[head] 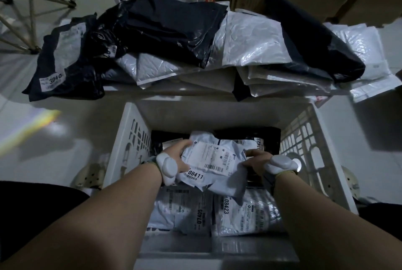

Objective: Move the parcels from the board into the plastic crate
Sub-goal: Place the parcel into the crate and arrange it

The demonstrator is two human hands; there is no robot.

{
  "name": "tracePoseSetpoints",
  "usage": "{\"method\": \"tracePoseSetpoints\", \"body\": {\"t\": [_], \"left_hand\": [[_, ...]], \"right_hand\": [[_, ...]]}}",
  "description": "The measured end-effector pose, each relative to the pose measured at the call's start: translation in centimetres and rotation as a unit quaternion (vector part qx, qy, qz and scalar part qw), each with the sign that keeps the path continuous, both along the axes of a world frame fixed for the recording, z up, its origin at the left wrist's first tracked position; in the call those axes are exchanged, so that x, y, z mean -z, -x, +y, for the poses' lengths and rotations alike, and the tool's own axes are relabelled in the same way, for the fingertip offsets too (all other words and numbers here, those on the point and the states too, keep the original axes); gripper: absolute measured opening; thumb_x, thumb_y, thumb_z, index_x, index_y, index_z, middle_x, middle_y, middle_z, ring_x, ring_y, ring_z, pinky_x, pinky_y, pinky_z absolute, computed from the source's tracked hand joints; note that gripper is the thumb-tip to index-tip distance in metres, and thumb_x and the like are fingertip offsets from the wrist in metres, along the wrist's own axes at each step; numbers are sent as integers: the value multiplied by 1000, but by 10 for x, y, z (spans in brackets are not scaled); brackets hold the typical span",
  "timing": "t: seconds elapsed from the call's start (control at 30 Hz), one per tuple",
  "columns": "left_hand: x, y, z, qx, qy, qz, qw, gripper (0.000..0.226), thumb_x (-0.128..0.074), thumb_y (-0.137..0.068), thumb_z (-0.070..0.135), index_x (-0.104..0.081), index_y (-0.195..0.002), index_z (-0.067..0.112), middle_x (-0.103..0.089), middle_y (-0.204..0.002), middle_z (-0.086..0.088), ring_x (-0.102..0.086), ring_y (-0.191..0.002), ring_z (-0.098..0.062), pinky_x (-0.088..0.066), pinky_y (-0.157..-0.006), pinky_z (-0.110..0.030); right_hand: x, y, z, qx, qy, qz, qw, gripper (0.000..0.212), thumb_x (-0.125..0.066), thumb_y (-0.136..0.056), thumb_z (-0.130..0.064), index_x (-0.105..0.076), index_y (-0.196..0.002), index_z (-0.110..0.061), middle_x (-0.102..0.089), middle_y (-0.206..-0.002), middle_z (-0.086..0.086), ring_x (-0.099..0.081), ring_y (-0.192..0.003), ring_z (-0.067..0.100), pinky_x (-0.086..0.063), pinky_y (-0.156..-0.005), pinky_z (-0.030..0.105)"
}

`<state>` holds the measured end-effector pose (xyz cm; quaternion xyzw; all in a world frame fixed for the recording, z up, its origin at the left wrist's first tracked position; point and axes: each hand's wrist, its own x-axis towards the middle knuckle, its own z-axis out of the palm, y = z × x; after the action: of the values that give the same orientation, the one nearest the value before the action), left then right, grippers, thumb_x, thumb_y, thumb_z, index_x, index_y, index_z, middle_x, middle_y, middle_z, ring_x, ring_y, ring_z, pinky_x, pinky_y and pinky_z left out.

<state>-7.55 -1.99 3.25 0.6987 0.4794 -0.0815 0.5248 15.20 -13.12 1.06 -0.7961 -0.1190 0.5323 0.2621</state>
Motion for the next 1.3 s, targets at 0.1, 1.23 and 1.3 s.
{"method": "tracePoseSetpoints", "body": {"t": [0.1, 1.23, 1.3], "left_hand": [[9, -2, 0, -9, 4, 26, 1000, 46, -62, -84, -4, -57, -128, 8, -59, -127, -15, -61, -94, -18, -48, -73, -18], [51, -17, 30, 340, -179, 315, 868, 77, -51, -94, 22, 1, -151, 24, 9, -159, -6, 4, -146, -31, -9, -117, -46], [56, -14, 30, 335, -177, 323, 867, 82, -55, -91, 23, 2, -151, 23, 10, -158, -5, 4, -146, -31, -11, -116, -47]], "right_hand": [[6, -2, 3, 23, -29, -23, 999, 31, -53, -83, 17, -61, -95, -11, -61, -69, 6, -58, -43, 8, -49, -43, 18], [32, 18, 31, -640, 4, -290, 712, 66, -48, -92, -46, -16, -150, -38, 2, -161, 0, 3, -148, 26, -8, -117, 43], [34, 17, 30, -650, 15, -294, 701, 68, -45, -93, -47, -12, -151, -36, 4, -161, 3, 4, -148, 28, -2, -118, 41]]}}
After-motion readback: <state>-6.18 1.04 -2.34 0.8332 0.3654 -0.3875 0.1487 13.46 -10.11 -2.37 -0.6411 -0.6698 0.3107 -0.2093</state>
